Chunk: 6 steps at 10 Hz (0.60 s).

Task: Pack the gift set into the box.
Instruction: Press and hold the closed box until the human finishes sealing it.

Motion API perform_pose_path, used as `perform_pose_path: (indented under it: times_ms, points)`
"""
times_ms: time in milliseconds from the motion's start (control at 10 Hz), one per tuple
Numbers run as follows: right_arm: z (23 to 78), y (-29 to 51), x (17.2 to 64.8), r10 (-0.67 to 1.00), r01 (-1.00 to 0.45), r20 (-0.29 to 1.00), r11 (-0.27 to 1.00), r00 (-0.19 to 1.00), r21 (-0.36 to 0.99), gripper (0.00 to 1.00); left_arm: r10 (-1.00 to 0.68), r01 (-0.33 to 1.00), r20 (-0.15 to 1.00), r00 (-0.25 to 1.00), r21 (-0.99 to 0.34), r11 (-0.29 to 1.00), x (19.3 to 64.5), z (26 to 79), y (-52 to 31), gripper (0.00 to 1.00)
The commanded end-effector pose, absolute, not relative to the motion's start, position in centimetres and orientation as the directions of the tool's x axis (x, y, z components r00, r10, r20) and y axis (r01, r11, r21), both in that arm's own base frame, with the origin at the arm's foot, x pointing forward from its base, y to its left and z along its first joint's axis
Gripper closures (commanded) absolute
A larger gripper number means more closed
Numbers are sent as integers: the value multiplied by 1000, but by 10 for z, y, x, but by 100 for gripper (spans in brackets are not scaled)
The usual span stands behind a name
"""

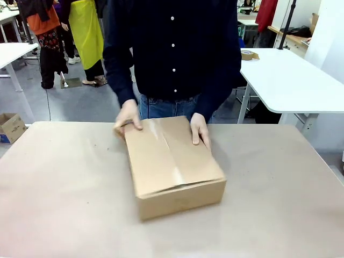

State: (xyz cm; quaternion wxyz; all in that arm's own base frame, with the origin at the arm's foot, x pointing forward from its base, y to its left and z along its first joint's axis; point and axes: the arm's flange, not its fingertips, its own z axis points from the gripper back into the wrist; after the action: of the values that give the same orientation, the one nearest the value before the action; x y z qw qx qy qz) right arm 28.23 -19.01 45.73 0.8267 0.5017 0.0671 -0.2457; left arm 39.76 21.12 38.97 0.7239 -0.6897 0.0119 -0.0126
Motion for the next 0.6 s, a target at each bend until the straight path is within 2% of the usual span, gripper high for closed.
perform_pose_path:
  times_ms: [0, 500]
  points:
    - [459, -190, 279, -330, 470, -357, 388, 874, 793, 0, -35, 0, -2, 999, -999, 53, 395, 390, 209, 0]
    - [459, -190, 279, -330, 470, -357, 388, 874, 793, 0, -35, 0, -2, 999, -999, 53, 395, 390, 209, 0]
